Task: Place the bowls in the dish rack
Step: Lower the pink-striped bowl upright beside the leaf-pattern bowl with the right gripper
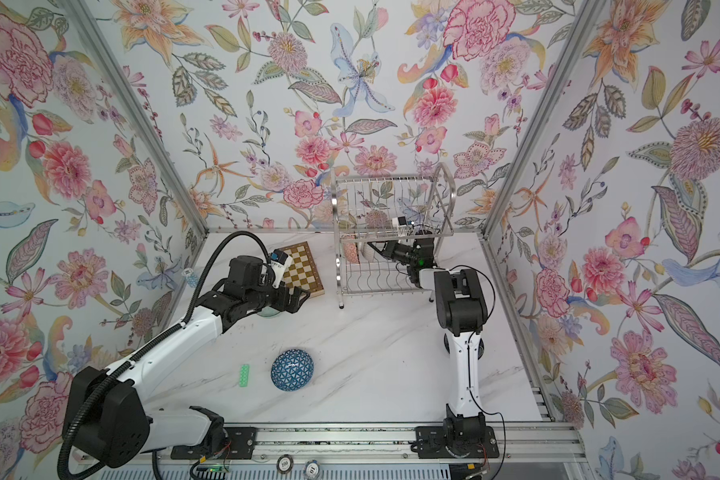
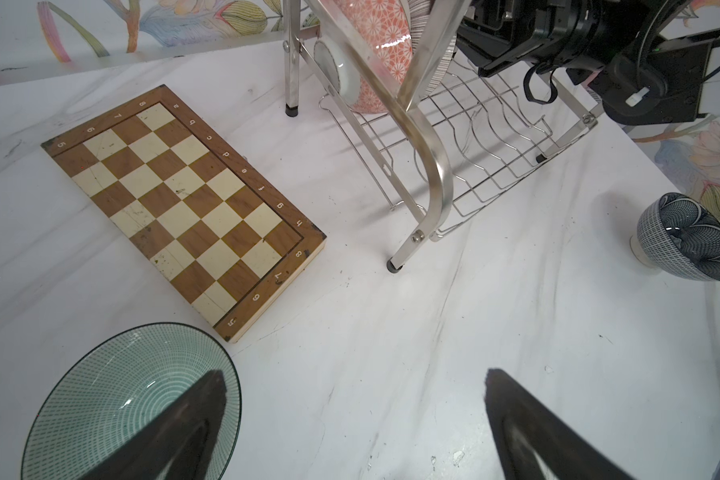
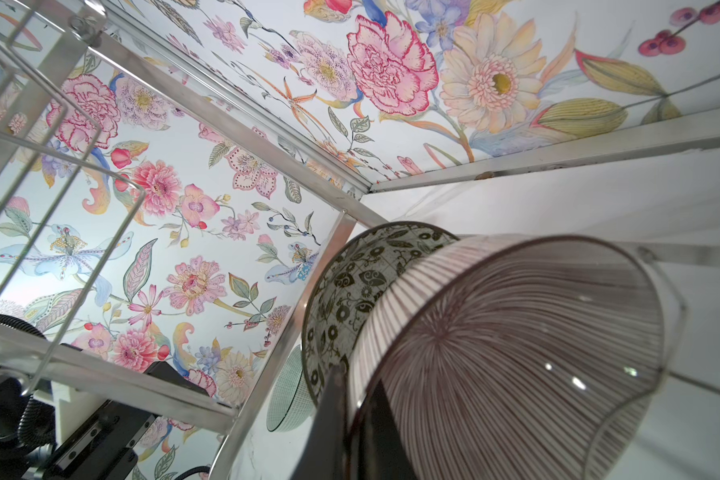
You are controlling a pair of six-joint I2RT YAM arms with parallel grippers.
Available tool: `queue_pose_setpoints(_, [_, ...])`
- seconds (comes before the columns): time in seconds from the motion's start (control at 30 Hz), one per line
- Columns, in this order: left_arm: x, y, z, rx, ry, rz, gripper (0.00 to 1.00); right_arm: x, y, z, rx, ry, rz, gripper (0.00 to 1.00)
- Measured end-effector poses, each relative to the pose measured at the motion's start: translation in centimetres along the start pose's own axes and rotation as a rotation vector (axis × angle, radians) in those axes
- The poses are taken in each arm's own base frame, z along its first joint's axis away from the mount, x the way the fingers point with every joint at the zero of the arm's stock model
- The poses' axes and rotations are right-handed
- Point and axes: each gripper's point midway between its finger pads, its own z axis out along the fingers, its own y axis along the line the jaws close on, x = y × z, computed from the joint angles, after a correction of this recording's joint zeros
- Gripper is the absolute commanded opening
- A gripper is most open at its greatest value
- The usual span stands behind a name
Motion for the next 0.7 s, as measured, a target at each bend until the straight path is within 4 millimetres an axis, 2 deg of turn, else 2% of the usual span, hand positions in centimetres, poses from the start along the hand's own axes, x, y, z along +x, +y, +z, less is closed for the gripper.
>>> queue_pose_setpoints(0.7, [0.07,-0.09,0.04,-0.001,0.003,-0.003,0.99,-0.29,-0.13,0.03,0.01,-0.012,-0.002,0.31])
